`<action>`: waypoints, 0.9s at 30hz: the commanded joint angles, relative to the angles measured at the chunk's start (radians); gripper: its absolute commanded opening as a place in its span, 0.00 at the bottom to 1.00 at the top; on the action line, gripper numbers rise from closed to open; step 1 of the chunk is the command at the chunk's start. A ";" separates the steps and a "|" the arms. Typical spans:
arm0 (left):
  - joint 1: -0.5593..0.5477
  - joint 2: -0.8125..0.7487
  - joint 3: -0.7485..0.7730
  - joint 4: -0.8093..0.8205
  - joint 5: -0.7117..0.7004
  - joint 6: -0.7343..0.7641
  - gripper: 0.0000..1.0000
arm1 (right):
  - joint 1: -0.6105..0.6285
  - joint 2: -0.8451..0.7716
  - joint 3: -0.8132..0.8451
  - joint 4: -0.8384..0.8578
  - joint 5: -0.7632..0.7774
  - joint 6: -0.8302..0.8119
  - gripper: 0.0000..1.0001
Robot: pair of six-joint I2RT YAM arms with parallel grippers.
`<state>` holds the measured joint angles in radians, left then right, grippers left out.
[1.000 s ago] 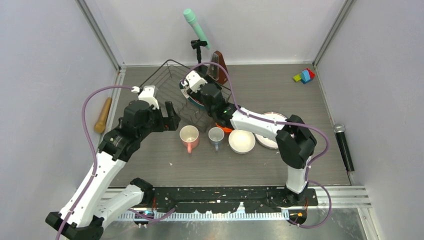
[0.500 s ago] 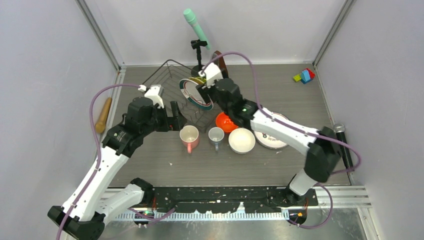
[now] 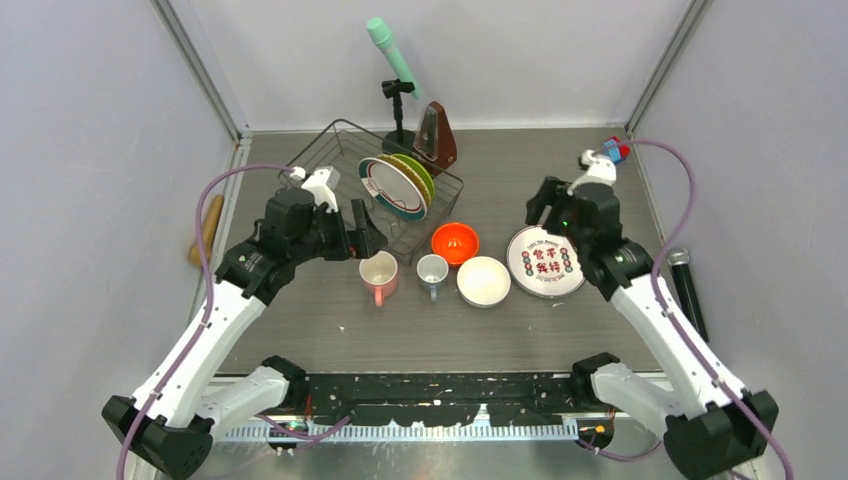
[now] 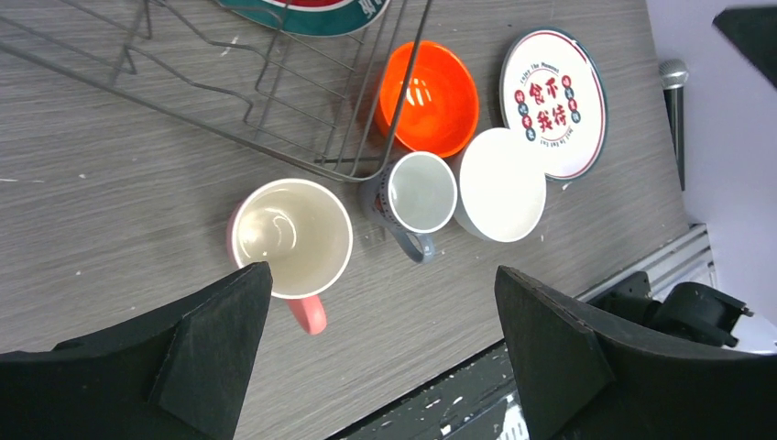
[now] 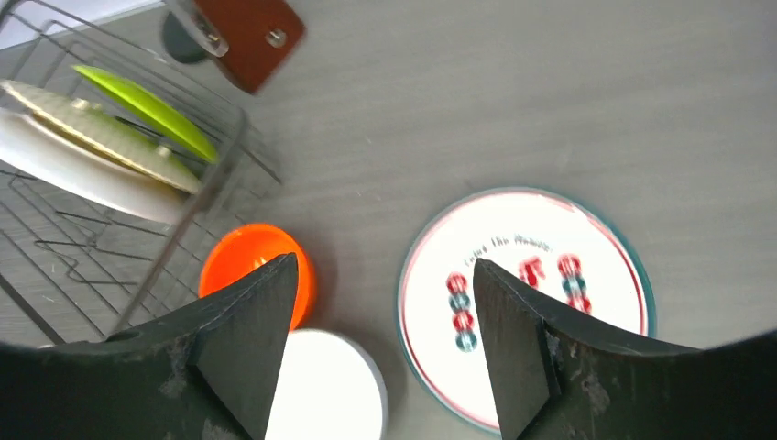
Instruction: Load the mixed dishes into the dish rack
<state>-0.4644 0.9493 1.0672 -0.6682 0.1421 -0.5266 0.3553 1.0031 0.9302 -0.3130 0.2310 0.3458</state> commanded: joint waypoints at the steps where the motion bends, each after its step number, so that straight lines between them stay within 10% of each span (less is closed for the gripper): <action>1: 0.003 0.026 -0.001 0.087 0.080 -0.021 0.96 | -0.122 -0.151 -0.099 -0.188 -0.072 0.197 0.76; 11: 0.003 0.043 -0.011 0.101 0.125 -0.019 0.96 | -0.509 -0.302 -0.392 -0.258 -0.326 0.430 0.76; 27: 0.003 0.028 -0.027 0.082 0.113 0.005 0.96 | -0.585 -0.382 -0.708 -0.009 -0.413 0.735 0.70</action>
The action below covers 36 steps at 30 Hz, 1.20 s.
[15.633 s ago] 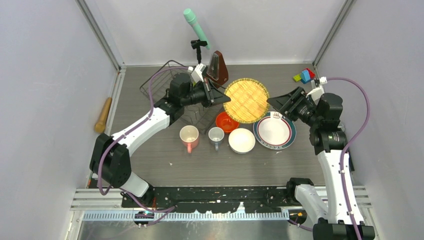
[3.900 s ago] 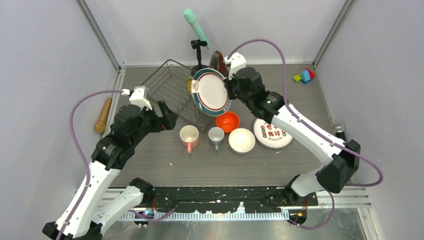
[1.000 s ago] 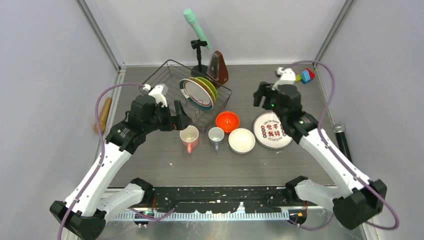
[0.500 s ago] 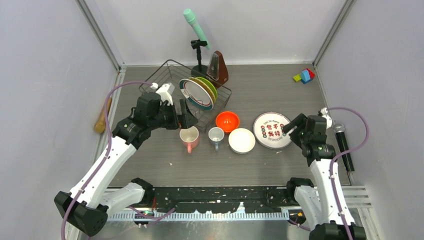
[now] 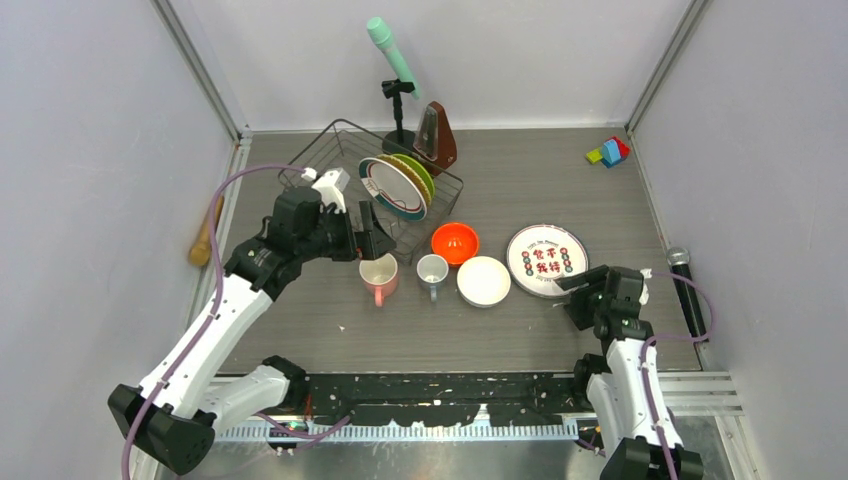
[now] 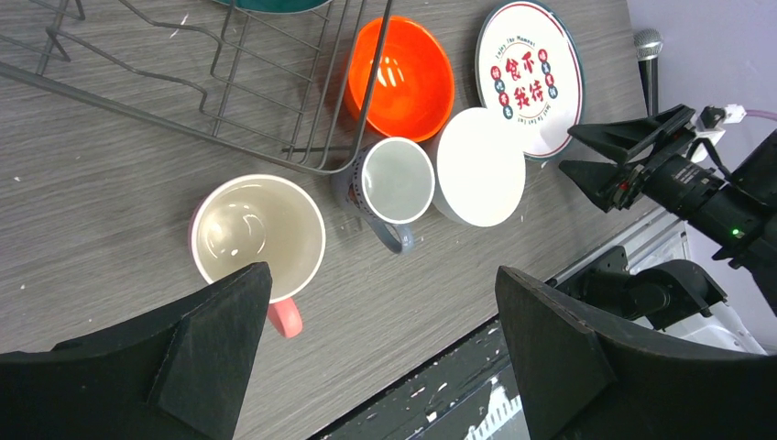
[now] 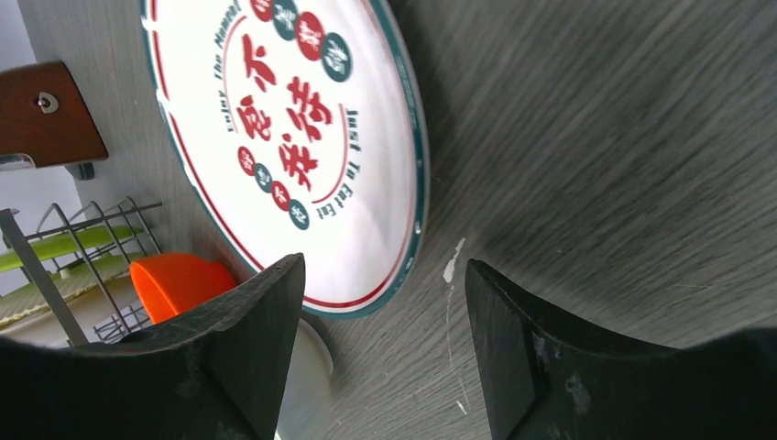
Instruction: Load the mixed dishes into the dish rack
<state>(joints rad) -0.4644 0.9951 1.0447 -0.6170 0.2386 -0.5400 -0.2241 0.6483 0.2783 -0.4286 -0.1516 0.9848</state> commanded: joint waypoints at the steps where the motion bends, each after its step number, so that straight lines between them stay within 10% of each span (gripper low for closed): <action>1: 0.003 -0.016 -0.004 0.031 0.016 0.018 0.96 | -0.006 -0.031 -0.063 0.112 -0.028 0.108 0.70; 16: 0.003 0.031 0.002 0.061 0.044 -0.018 0.96 | -0.006 0.147 -0.148 0.417 -0.010 0.229 0.51; 20: 0.003 0.053 0.005 0.070 0.059 -0.029 0.96 | -0.006 0.174 -0.119 0.396 -0.006 0.210 0.06; 22: 0.003 0.066 0.008 0.077 0.067 -0.038 0.96 | -0.006 0.154 -0.093 0.351 0.005 0.194 0.01; 36: -0.051 0.258 0.105 0.228 0.209 -0.193 0.92 | -0.006 -0.047 0.282 0.028 -0.087 -0.088 0.00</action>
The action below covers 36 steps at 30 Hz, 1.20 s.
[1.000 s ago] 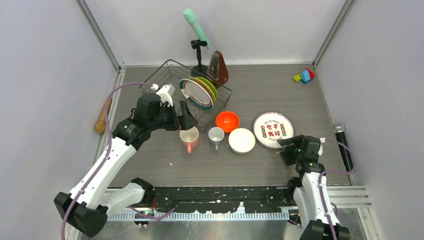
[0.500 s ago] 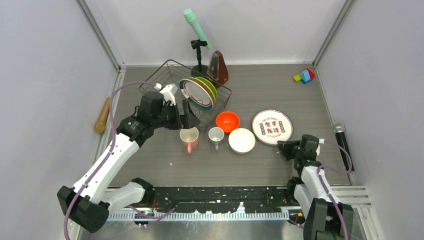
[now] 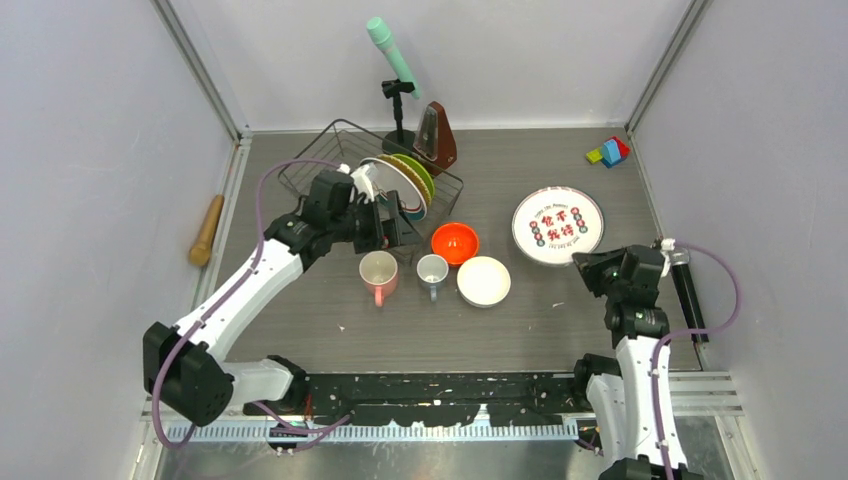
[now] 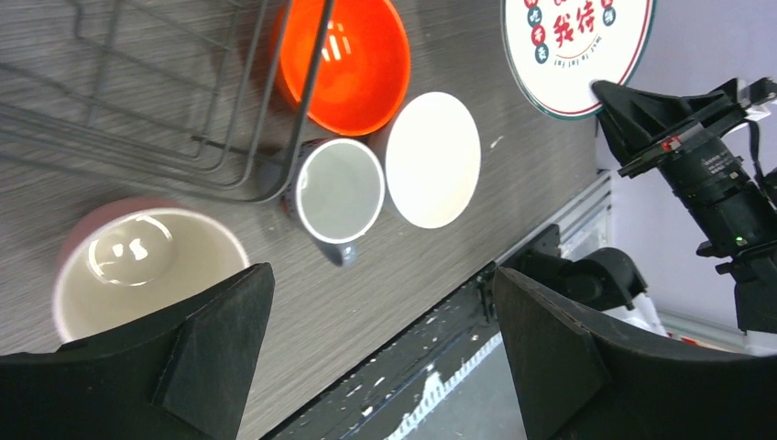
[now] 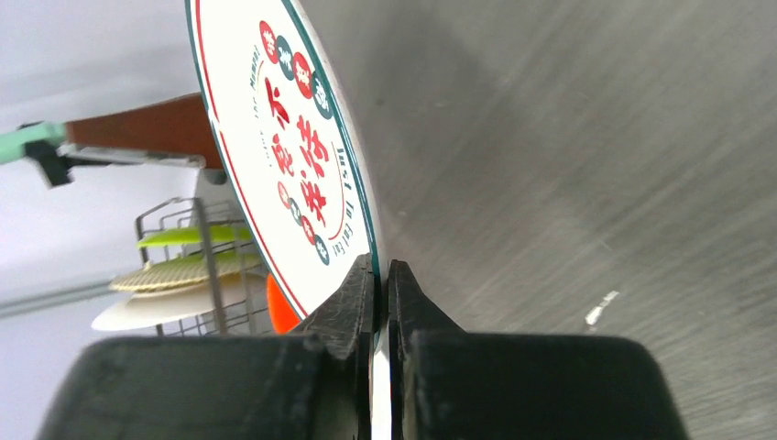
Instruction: Load the mixed dishes into the dish rack
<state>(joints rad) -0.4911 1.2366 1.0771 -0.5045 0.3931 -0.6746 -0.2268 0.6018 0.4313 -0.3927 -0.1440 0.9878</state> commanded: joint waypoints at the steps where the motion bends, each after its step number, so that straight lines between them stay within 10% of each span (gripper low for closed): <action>1: -0.029 0.028 0.080 0.132 0.057 -0.071 0.92 | -0.003 0.008 0.157 -0.010 -0.120 -0.099 0.00; 11: -0.086 0.123 0.120 0.271 -0.007 -0.124 0.80 | 0.085 0.101 0.279 0.035 -0.449 -0.127 0.00; 25: -0.102 0.157 0.114 0.328 -0.021 -0.176 0.75 | 0.292 0.117 0.342 0.012 -0.464 -0.187 0.00; 36: -0.104 0.170 0.068 0.451 0.050 -0.237 0.12 | 0.314 0.135 0.331 0.026 -0.496 -0.181 0.01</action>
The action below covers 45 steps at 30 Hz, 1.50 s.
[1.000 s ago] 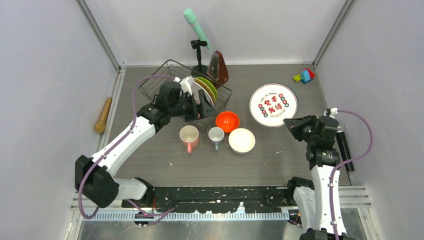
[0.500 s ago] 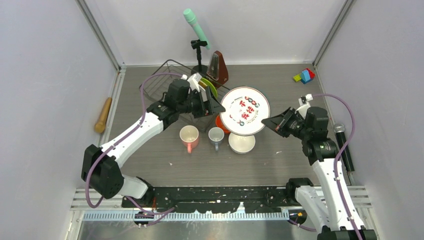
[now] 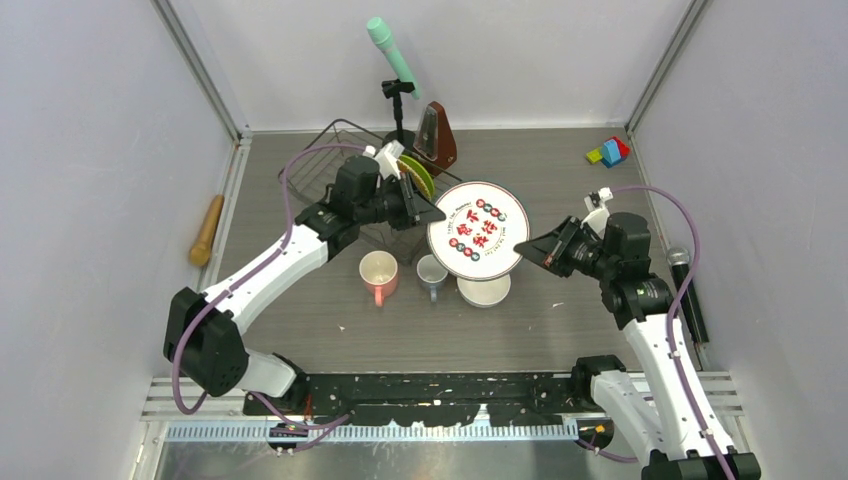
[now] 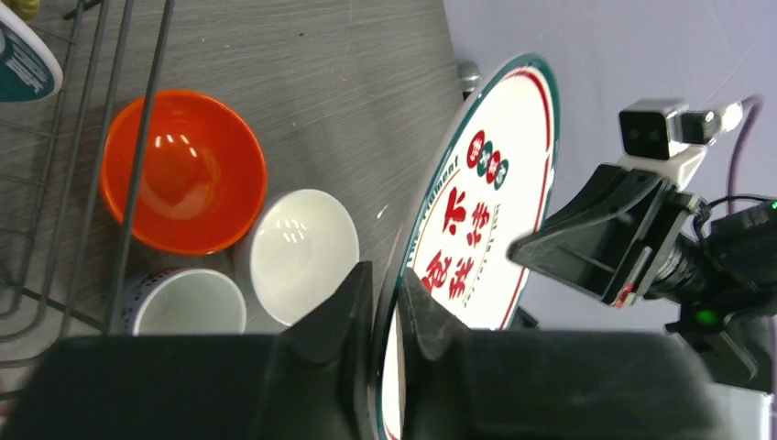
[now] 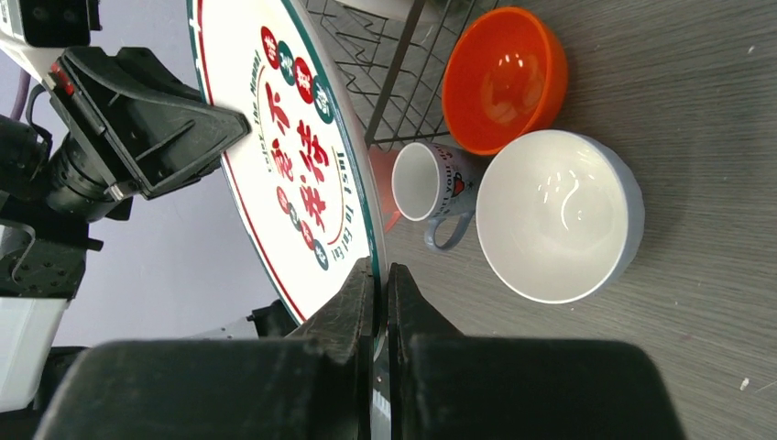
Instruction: Load the mixed dishes into the dish rack
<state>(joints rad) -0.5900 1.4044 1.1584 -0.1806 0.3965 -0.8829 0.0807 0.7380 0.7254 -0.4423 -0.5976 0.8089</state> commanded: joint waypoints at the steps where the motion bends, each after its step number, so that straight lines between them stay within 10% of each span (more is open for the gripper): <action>1: -0.006 0.005 -0.013 0.132 0.053 -0.030 0.02 | 0.007 0.000 0.036 0.070 -0.038 -0.003 0.07; 8: -0.006 -0.016 -0.016 0.104 0.028 -0.007 0.00 | 0.007 0.014 0.050 0.033 0.040 -0.039 0.56; 11: -0.007 -0.023 -0.021 0.102 0.026 -0.004 0.00 | 0.007 0.025 0.043 0.061 0.049 -0.007 0.61; 33: -0.006 -0.027 -0.017 0.125 0.093 0.013 0.00 | 0.006 0.084 0.063 0.101 0.046 0.023 0.37; 36: -0.007 -0.028 -0.017 0.114 0.095 0.020 0.00 | 0.007 0.083 0.069 0.098 0.045 0.020 0.17; 38: -0.007 -0.030 -0.016 0.105 0.089 0.021 0.13 | 0.007 0.081 0.075 0.098 0.049 0.019 0.03; 45: -0.002 -0.091 -0.007 -0.006 -0.023 0.075 0.68 | 0.007 0.070 0.138 0.021 0.132 -0.074 0.00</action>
<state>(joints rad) -0.5945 1.3952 1.1271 -0.1551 0.4362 -0.8547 0.0849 0.8253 0.7692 -0.4225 -0.5144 0.7967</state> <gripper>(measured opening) 0.565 0.091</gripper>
